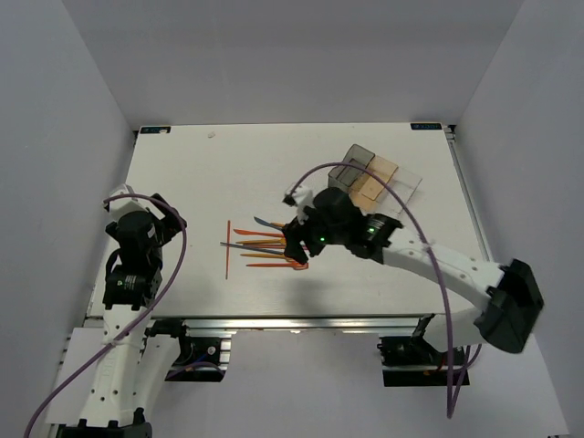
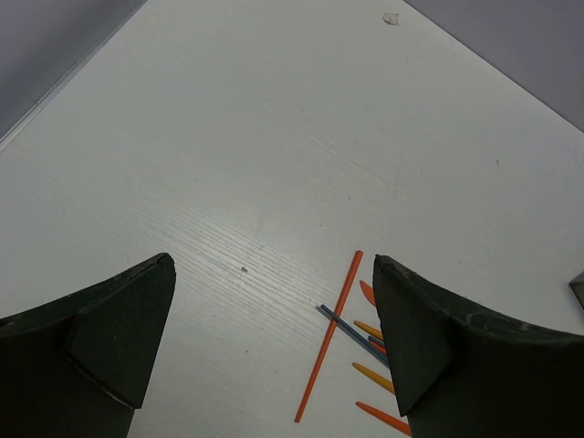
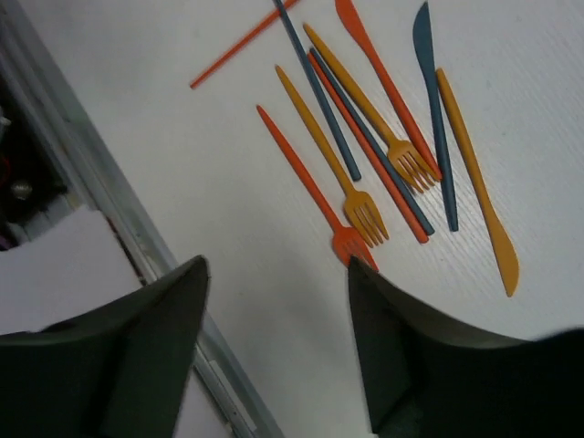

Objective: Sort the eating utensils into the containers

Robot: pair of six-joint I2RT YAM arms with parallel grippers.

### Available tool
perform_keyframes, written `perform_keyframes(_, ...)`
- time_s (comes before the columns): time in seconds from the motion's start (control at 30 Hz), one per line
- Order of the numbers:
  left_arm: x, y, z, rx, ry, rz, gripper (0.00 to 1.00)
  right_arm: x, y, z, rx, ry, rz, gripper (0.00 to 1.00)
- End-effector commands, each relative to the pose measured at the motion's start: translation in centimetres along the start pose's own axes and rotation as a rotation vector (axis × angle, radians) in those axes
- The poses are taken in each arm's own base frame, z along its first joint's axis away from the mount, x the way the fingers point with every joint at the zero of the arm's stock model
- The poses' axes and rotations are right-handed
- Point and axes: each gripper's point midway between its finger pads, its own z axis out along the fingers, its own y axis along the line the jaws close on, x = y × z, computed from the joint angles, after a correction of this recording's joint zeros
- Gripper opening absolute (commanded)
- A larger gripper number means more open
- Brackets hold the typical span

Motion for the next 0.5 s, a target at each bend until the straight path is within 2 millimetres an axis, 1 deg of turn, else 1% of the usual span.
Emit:
perform_keyframes(0.0,0.2,-0.1,0.1,0.005,0.006,0.002,0.98,2.8,-2.4,3.1,0.149,0.202,-0.244,0.61)
perform_keyframes(0.03,0.2,-0.1,0.0,0.005,0.006,0.002,0.98,3.2,-2.1,3.6,0.147,0.232,-0.268,0.55)
perform_keyframes(0.07,0.2,-0.1,0.0,0.010,0.007,0.003,0.98,4.4,-2.4,4.7,0.143,0.280,-0.293,0.53)
perform_keyframes(0.1,0.3,-0.2,0.1,0.014,0.009,0.003,0.98,5.2,-2.5,5.5,0.143,0.310,-0.309,0.52)
perform_keyframes(0.13,0.3,-0.2,0.1,0.013,0.011,0.004,0.98,5.2,-2.4,5.6,0.139,0.312,-0.321,0.52)
perform_keyframes(0.17,0.4,-0.2,0.1,0.016,0.012,0.005,0.98,5.9,-2.7,6.3,0.148,0.335,-0.335,0.52)
perform_keyframes(0.23,0.4,-0.3,0.1,0.020,0.015,0.006,0.98,6.3,-2.5,7.1,0.143,0.352,-0.378,0.51)
perform_keyframes(0.27,0.4,-0.4,0.2,0.021,0.016,0.007,0.98,6.2,-2.7,7.4,0.157,0.355,-0.393,0.50)
perform_keyframes(0.3,0.4,-0.3,0.2,0.020,0.016,0.007,0.98,6.9,-2.8,8.0,0.154,0.379,-0.405,0.49)
perform_keyframes(0.37,0.4,-0.4,0.1,0.022,0.015,0.007,0.98,7.0,-2.9,8.5,0.155,0.389,-0.430,0.49)
perform_keyframes(0.47,0.5,-0.4,0.2,0.024,0.017,0.007,0.98,7.8,-2.5,9.3,0.124,0.416,-0.447,0.47)
